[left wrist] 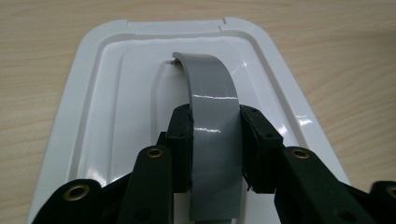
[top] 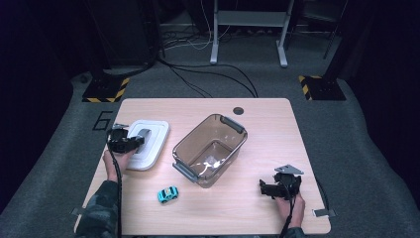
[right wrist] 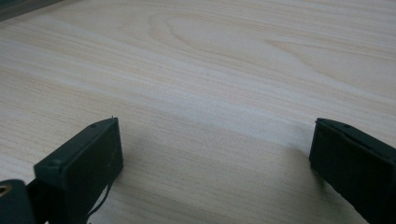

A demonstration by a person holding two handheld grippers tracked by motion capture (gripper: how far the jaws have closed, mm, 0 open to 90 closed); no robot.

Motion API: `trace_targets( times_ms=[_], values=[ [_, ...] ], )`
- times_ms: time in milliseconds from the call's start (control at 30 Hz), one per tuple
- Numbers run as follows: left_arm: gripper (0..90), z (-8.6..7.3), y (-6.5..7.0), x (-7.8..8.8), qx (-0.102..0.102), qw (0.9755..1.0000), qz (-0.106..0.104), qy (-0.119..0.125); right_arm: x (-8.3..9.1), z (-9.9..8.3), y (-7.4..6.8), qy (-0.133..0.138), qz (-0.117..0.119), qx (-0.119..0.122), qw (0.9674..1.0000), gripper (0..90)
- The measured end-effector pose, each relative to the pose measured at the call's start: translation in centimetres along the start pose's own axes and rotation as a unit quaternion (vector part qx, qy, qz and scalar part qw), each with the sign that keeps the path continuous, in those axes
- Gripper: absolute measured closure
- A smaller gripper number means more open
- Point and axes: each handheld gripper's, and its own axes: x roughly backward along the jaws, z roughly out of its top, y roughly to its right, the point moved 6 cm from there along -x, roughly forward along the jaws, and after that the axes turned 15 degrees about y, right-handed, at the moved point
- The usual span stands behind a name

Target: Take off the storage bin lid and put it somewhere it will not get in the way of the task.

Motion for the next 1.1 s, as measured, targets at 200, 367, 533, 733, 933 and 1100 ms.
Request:
trace_targets(
  times_ms=[200,367,533,733,933,1100],
  values=[
    [67.1,-0.7,0.0,-0.6,-0.016,0.9998,0.004,-0.012,0.0,0.0,0.0,0.000,0.000,0.000,1.0000,1.8],
    [67.0,-1.5,0.0,-0.9,-0.017,0.9999,0.001,-0.003,0.0,0.0,0.0,0.000,0.000,0.000,1.0000,1.9],
    [45.6,-2.1,-0.3,-1.0,-0.004,0.9999,-0.002,-0.012,0.0,0.0,0.0,0.000,0.000,0.000,1.0000,1.9],
    [15.9,-2.2,-0.2,-0.1,0.013,0.9997,-0.020,-0.005,0.0,0.0,0.0,0.000,0.000,0.000,1.0000,1.9],
    [0.3,-1.6,0.3,1.7,-0.012,0.9995,-0.029,-0.006,0.0,0.0,0.0,0.000,0.000,0.000,1.0000,1.9],
    [0.0,-0.9,1.5,3.4,-0.045,0.9982,-0.040,0.005,0.0,0.0,0.0,0.000,0.000,0.001,1.0000,2.0]
  ],
)
